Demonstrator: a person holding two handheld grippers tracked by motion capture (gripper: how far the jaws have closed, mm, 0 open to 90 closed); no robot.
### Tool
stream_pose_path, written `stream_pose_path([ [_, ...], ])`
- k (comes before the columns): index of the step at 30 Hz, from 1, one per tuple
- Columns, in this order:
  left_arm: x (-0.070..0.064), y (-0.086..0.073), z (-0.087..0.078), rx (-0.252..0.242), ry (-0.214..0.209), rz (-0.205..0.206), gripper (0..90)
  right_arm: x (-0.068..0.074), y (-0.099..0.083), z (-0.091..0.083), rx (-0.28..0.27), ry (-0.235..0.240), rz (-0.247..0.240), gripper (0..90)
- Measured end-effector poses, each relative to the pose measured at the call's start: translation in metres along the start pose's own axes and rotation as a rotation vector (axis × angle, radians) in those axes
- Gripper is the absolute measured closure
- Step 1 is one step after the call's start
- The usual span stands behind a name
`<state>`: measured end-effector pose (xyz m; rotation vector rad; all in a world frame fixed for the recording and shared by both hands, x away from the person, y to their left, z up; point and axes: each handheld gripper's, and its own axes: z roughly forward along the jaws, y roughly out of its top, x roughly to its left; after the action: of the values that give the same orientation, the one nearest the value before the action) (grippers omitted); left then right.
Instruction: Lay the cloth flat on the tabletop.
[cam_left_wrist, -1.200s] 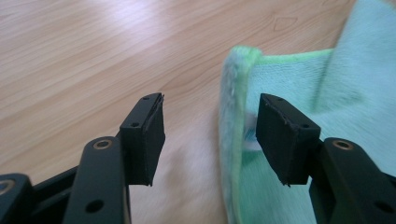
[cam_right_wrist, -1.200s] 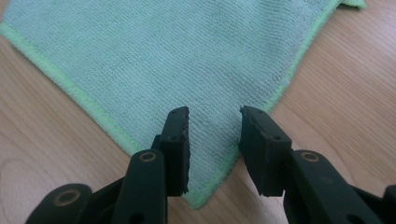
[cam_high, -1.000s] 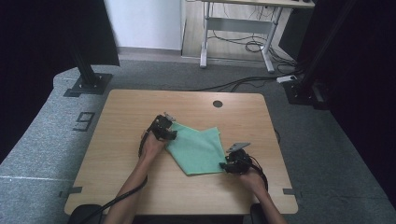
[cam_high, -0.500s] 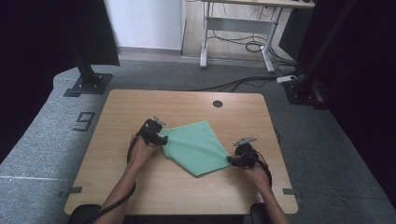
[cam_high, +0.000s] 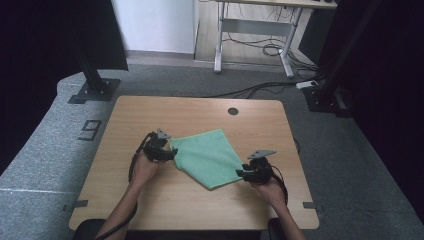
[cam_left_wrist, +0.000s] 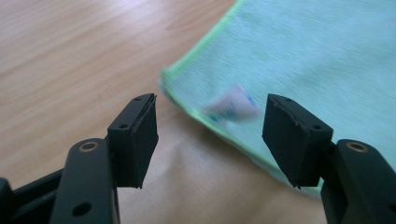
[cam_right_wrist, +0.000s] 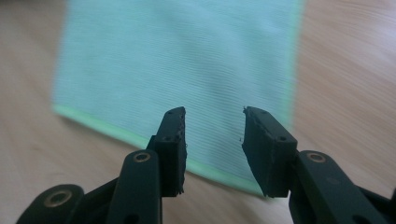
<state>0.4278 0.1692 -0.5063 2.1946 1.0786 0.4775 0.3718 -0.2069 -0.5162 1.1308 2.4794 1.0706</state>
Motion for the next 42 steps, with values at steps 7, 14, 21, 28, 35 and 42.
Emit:
stream_pose_path([
  [7, -0.009, -0.011, -0.012, -0.023, -0.033, 0.037, 35.8, 0.041, 0.015, 0.017, 0.007, 0.109, -0.098, 58.0],
  [14, -0.002, -0.036, -0.027, -0.018, -0.028, 0.022, 24.8, 0.072, 0.028, 0.036, 0.013, 0.161, -0.154, 55.2],
  [21, 0.008, -0.074, -0.038, -0.009, -0.033, -0.037, 15.2, 0.098, 0.039, 0.062, 0.051, 0.176, -0.241, 54.8],
  [28, 0.013, -0.084, -0.037, -0.003, -0.050, -0.081, 15.6, 0.108, 0.040, 0.075, 0.101, 0.095, -0.321, 80.8],
  [35, 0.009, -0.085, -0.033, 0.010, -0.061, -0.073, 16.9, 0.093, 0.059, 0.051, 0.022, 0.092, -0.275, 86.0],
  [42, 0.005, -0.085, -0.029, 0.022, -0.062, -0.048, 17.3, 0.060, 0.076, 0.038, -0.012, 0.030, -0.222, 85.9],
])
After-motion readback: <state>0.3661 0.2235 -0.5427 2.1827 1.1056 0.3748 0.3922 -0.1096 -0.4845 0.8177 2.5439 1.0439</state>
